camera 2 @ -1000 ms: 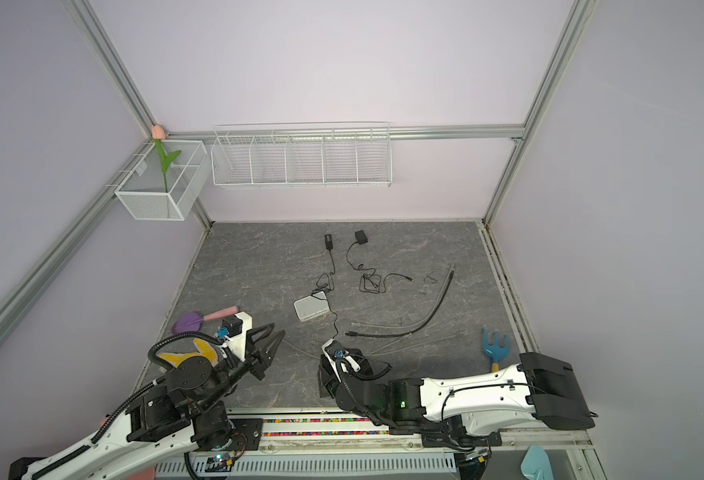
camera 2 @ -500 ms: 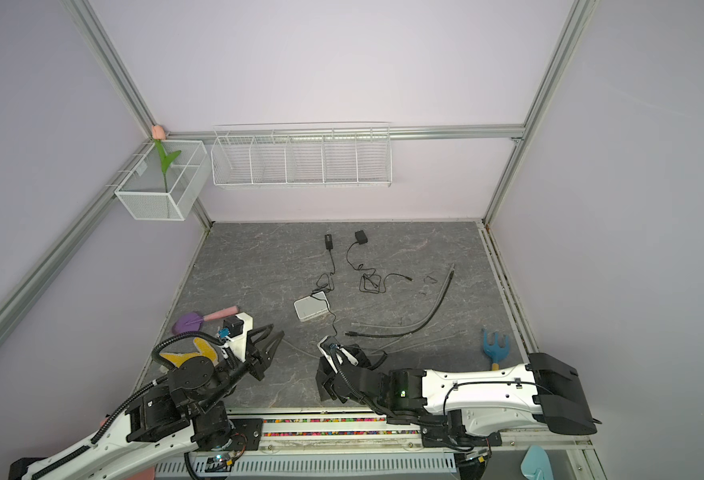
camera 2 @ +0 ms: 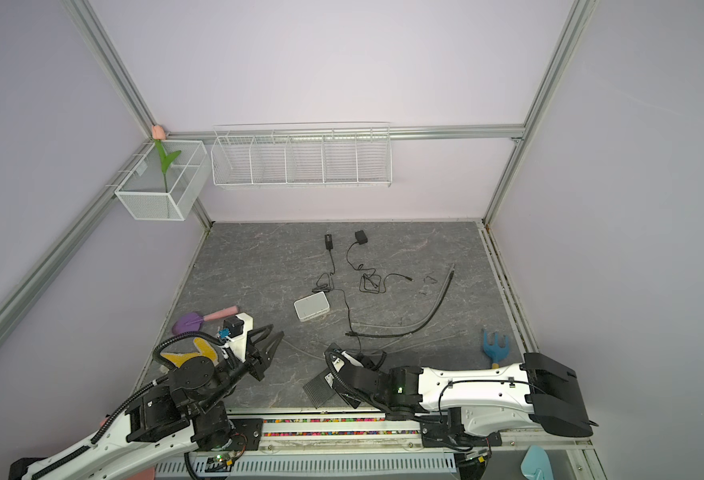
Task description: Insert the plug into the switch port
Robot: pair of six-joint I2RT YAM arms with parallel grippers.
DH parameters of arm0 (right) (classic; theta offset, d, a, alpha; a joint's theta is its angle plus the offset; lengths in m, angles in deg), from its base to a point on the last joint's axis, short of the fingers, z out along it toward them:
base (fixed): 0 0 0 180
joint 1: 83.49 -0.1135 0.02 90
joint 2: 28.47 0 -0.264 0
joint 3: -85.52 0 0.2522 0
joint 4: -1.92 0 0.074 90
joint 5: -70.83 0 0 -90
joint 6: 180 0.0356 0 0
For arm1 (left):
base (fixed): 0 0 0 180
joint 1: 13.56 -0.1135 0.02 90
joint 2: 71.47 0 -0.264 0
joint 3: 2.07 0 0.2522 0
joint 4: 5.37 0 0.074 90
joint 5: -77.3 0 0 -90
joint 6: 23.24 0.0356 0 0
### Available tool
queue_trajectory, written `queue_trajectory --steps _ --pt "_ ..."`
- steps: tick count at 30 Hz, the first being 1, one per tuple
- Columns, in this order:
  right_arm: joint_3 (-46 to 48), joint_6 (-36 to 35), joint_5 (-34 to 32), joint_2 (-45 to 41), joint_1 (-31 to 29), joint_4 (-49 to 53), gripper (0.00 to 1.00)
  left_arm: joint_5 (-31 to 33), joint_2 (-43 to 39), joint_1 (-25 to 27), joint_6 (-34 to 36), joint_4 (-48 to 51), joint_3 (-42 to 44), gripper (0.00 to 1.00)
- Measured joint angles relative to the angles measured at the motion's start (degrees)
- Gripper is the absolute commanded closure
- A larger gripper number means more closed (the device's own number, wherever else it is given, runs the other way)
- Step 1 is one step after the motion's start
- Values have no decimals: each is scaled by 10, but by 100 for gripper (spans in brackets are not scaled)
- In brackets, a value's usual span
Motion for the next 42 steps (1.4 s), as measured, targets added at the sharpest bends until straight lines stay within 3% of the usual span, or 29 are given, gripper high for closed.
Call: queue_trajectory --steps 8,10,14,18,23,27,34,42 --pt "5 -2 25 23 32 -18 28 -8 10 0 -7 7 0 61" --pt "5 6 38 24 43 -12 22 -22 30 0 -18 9 -1 61" --pt "5 43 53 21 74 16 13 -72 155 0 -54 2 -4 57" --pt "10 80 80 -15 112 55 12 -143 240 0 -93 -14 7 45" --pt "31 117 143 -78 147 80 16 -212 209 0 -149 -49 44 31" --pt "67 137 209 -87 158 67 16 -248 197 0 -197 -83 70 29" --pt "127 177 293 -63 178 -11 23 -292 295 -7 -248 -103 77 22" --pt "128 203 336 -14 178 -108 35 -310 344 -80 -257 -102 77 22"
